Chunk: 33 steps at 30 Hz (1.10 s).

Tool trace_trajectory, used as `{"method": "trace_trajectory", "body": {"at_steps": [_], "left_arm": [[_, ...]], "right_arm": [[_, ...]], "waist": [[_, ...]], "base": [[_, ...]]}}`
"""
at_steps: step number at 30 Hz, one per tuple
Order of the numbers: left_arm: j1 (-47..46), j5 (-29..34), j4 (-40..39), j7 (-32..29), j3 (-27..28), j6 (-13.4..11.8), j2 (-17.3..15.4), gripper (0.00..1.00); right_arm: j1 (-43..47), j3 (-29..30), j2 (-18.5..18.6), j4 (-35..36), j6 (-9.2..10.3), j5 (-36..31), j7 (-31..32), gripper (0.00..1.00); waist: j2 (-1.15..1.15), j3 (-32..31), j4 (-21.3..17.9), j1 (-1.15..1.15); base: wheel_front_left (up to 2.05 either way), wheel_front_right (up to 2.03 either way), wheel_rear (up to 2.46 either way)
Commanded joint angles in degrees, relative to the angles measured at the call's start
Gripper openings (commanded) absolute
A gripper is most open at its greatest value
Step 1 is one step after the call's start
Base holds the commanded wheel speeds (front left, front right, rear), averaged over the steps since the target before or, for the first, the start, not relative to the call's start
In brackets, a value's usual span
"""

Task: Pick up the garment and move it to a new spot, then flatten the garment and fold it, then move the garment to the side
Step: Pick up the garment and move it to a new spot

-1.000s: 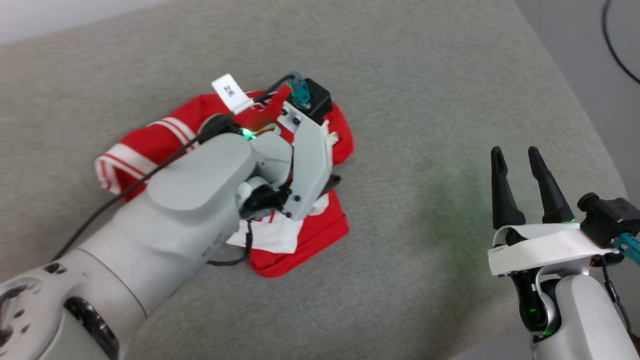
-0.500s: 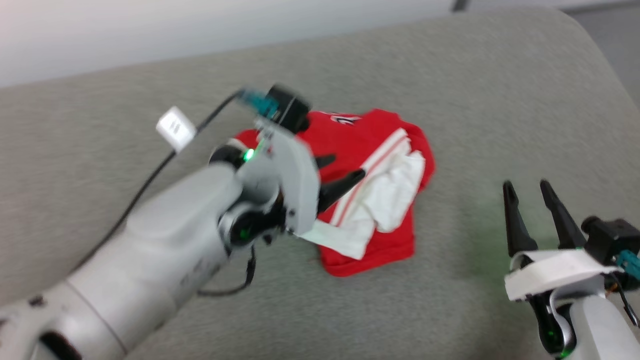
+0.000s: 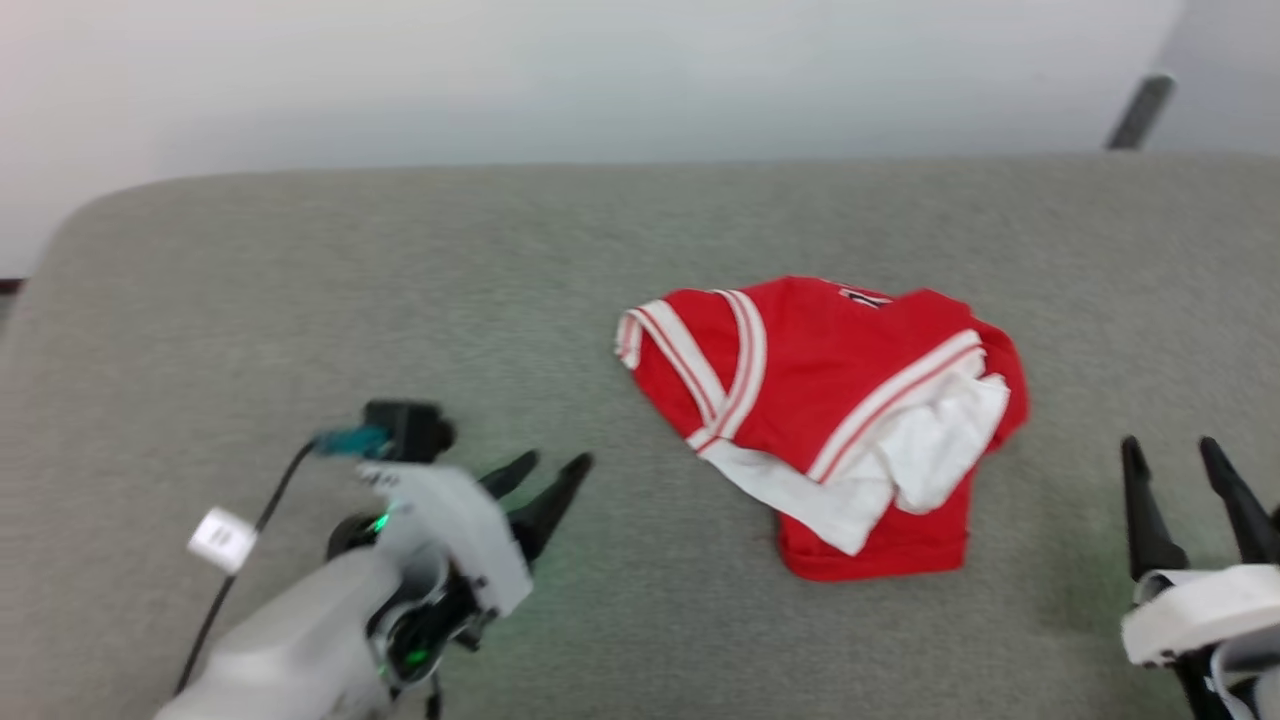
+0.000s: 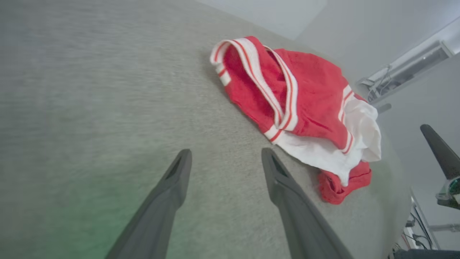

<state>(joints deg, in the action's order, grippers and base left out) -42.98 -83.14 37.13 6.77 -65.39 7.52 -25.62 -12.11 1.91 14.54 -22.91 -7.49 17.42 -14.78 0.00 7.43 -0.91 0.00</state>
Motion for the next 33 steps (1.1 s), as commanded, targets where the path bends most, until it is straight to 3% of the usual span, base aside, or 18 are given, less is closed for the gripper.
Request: {"method": "trace_trajectory", "body": {"at_steps": [1,7,11,18,26,33], "left_arm": [[1.09,-0.16,0.26,0.92,0.34,-0.16,-0.38,1.0],[5.84,1.48,3.76,7.07,1.85,-0.32,-2.97,1.0],[8.28,3.95,4.61,8.35,5.78,-1.56,-3.7,1.0],[16.36,19.98,-1.4,8.34,22.11,-5.22,-4.17,1.0],[29.31,42.72,-14.27,8.36,41.56,-10.1,-1.01,1.0],[35.22,57.0,-24.03,8.36,53.62,-9.96,3.43,1.0]], "right_arm": [[1.07,0.42,0.38,0.24,0.0,-0.32,0.09,1.0],[3.87,1.96,1.86,2.0,0.0,-0.17,1.16,1.0],[5.23,3.46,2.36,3.95,0.0,-0.34,2.06,1.0],[7.02,4.8,1.35,6.79,0.0,0.66,3.51,1.0],[5.91,4.63,-0.01,9.04,0.0,1.13,4.25,1.0],[4.98,4.33,-0.68,11.93,0.0,0.29,4.16,1.0]], "waist": [[0.0,-2.74,3.37,0.0],[0.0,-3.65,3.97,0.0],[0.0,-3.93,3.75,0.0],[0.0,-5.05,2.73,0.0],[0.0,-5.8,1.48,0.0],[0.0,-6.14,1.28,0.0]], "base": [[0.0,0.0,0.0],[0.0,0.0,0.0],[0.0,0.0,0.0],[0.0,0.0,0.0],[0.0,0.0,0.0],[0.0,0.0,0.0]]}}
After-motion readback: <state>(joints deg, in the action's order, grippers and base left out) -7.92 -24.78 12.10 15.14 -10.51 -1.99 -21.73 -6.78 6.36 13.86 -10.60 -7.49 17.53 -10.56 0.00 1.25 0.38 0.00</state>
